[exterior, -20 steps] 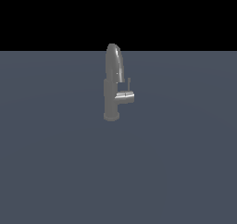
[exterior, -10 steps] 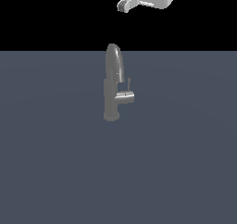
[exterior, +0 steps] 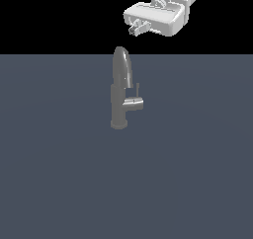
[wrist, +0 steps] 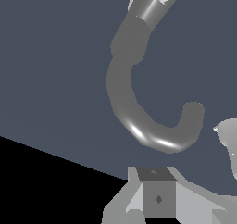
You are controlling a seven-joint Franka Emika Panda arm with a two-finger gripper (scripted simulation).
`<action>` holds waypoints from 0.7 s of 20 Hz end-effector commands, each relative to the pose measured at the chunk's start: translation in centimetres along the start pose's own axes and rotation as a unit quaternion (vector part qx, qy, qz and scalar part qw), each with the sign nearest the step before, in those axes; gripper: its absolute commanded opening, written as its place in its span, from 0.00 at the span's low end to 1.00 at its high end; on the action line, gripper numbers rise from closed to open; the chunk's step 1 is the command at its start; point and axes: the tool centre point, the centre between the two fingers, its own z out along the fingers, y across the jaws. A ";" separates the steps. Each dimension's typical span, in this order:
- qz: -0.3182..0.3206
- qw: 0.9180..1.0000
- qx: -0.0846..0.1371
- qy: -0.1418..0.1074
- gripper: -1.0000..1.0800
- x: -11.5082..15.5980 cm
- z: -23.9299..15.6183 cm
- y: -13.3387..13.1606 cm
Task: Turn on the faucet by rotating a designated handle.
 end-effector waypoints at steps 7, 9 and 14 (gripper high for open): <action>0.052 0.995 0.052 -0.069 0.00 5.5 0.5 -0.5; 0.065 0.992 0.065 -0.085 0.00 6.8 0.7 -0.6; 0.097 0.983 0.096 -0.126 0.00 10.1 1.4 -0.6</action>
